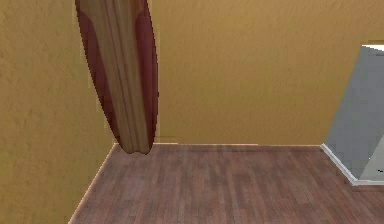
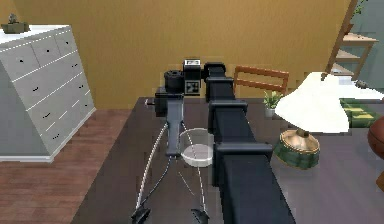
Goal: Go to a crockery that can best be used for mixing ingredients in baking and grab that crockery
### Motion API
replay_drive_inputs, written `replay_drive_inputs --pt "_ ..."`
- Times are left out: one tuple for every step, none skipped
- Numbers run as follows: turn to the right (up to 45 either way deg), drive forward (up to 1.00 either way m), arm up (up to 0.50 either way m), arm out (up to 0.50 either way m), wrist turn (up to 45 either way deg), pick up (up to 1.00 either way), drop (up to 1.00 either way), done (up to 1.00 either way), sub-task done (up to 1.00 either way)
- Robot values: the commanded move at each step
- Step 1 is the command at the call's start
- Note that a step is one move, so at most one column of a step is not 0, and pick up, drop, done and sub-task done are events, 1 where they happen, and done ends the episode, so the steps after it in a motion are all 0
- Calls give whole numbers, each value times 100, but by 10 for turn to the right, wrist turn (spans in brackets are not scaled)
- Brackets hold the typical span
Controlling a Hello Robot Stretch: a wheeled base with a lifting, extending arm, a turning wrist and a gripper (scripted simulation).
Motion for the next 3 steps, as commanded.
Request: replay_drive_inputs --pt "0 0 0 0 450 0 0 0 0" --pt "0 0 0 0 450 0 0 0 0" --pt "0 0 0 0 450 0 0 0 0"
